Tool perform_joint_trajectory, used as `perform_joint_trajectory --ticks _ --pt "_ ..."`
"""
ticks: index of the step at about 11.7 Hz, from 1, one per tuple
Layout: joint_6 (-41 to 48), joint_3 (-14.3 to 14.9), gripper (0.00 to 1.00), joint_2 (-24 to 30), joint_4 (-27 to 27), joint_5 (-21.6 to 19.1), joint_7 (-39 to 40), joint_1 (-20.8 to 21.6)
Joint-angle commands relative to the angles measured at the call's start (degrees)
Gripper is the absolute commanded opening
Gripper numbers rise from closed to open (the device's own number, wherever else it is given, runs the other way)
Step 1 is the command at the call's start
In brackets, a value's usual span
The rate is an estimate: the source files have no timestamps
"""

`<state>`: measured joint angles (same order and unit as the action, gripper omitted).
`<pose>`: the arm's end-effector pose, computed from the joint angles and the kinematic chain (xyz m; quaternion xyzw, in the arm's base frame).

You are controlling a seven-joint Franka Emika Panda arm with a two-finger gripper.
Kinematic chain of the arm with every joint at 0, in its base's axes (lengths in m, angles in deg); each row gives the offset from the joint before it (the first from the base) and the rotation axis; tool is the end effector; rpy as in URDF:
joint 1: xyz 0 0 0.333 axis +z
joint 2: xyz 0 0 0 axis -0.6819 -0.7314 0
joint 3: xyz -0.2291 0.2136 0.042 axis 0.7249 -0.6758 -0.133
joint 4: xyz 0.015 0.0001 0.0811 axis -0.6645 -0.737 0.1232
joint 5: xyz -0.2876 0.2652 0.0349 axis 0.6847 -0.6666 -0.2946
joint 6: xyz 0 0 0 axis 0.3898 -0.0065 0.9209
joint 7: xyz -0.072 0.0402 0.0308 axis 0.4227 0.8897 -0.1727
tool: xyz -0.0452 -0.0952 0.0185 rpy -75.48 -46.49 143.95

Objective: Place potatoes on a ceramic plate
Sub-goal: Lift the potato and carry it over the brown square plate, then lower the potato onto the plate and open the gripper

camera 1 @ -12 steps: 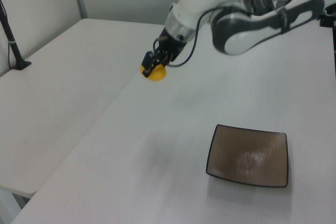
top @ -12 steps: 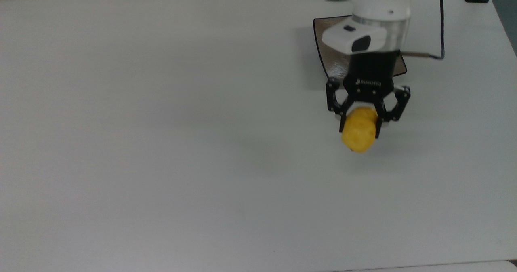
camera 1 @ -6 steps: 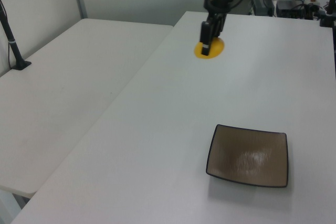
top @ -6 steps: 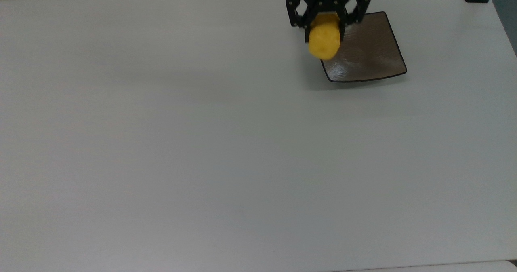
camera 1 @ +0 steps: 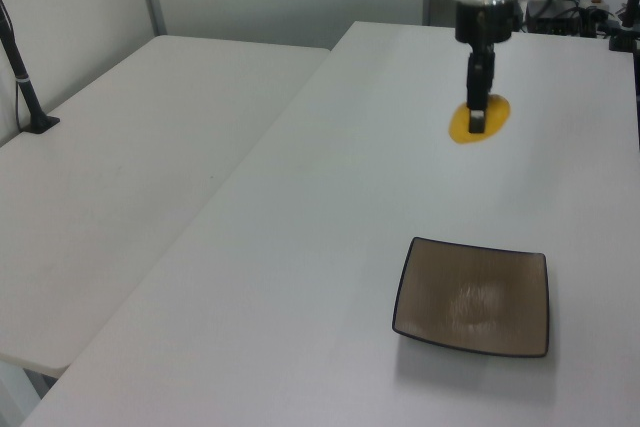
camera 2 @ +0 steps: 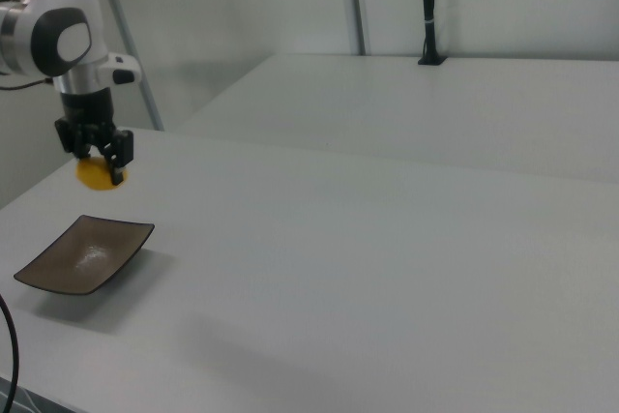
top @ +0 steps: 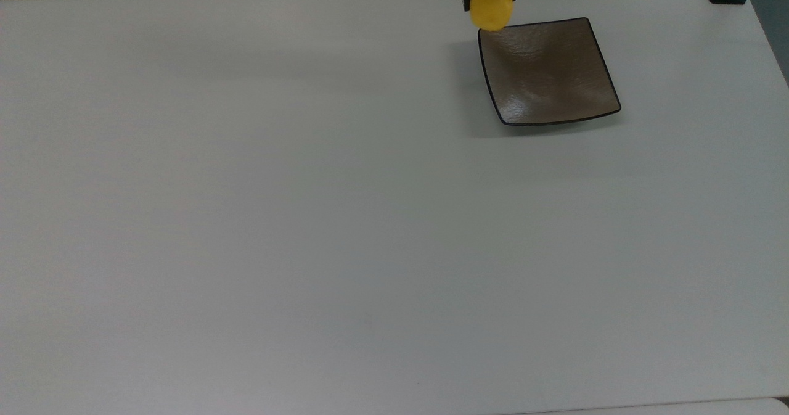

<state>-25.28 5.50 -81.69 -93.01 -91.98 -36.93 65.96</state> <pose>0.5002 0.2465 0.5439 -0.9905 -0.1070 0.0364 0.0787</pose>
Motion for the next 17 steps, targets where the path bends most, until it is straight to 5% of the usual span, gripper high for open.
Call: perform_joint_trajectory --ticks 1,4,7,10,13,14,16,17 --pt "-4.28 -4.58 0.11 4.08 -9.81 -1.18 0.37 0.85" --pt "-13.42 -8.89 0.12 2.5 -15.8 -1.0 -3.84 1.9" --pt "-23.43 -9.78 0.15 -0.57 -18.54 0.05 -7.79 3.38" --pt "-33.1 -11.71 0.15 -4.7 -20.73 9.0 -17.53 4.1" --pt "-38.65 -12.25 0.18 -7.96 -21.0 11.39 -19.41 4.01" --pt "-39.45 -12.25 0.34 -7.97 -21.26 11.39 -19.41 3.92" --pt "-38.85 -12.25 1.0 -7.88 -21.27 11.39 -19.5 3.49" --pt "-37.89 -12.25 1.0 -7.53 -21.27 11.39 -19.58 3.48"
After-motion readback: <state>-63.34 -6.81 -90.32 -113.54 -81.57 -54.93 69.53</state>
